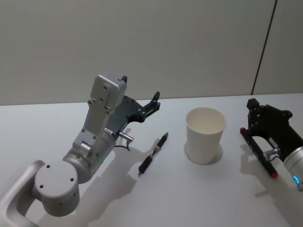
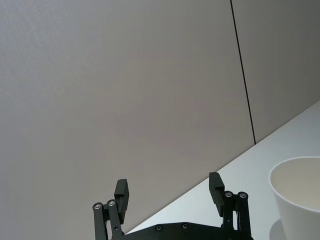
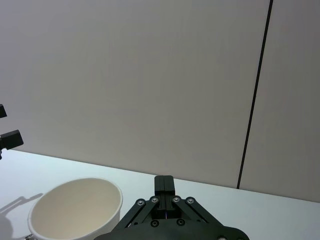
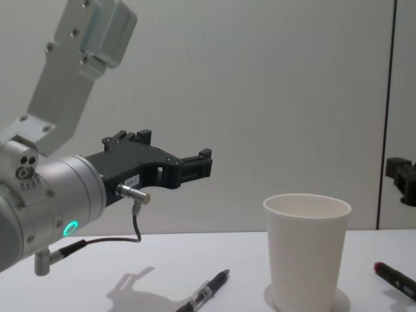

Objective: Place the pen into the pen holder.

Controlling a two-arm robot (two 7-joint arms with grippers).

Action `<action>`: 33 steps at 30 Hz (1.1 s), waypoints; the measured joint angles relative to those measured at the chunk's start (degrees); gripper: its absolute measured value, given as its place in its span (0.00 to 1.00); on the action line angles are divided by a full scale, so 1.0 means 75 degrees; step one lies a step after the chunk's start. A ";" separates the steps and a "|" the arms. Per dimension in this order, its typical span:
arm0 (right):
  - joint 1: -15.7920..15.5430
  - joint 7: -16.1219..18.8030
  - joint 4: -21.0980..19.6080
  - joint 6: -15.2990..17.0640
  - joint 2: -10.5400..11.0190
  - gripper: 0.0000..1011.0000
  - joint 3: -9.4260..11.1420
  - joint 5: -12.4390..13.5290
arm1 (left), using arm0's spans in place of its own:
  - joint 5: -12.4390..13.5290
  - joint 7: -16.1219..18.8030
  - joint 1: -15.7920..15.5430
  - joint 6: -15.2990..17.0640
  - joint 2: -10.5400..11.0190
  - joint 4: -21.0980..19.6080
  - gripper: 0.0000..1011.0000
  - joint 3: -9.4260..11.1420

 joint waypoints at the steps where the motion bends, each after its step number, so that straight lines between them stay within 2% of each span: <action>1: 0.0000 0.0000 0.0000 0.0000 0.0000 0.00 0.0000 0.0000 | 0.0000 0.0000 0.0000 0.0000 0.0000 0.0000 0.99 0.0000; 33: 0.0000 0.0000 0.0000 0.0000 0.0000 0.00 0.0000 0.0000 | 0.0000 0.0000 0.0000 0.0000 0.0000 0.0000 0.99 0.0000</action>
